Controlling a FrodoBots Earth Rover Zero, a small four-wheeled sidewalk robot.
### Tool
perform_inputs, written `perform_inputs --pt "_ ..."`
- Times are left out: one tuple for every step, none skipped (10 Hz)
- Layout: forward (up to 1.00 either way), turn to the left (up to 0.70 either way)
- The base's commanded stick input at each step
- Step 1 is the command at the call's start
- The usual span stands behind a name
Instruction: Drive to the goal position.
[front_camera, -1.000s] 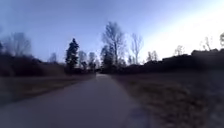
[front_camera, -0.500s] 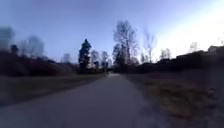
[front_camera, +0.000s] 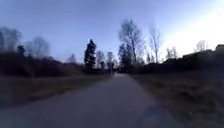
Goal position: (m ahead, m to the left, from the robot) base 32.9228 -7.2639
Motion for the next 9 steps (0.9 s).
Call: perform_inputs --pt "1.00 0.00" --pt "1.00 0.00" --pt "1.00 0.00" --pt "1.00 0.00" --pt "1.00 0.00" --pt "1.00 0.00" --pt "1.00 0.00" --pt "1.00 0.00" --pt "1.00 0.00"
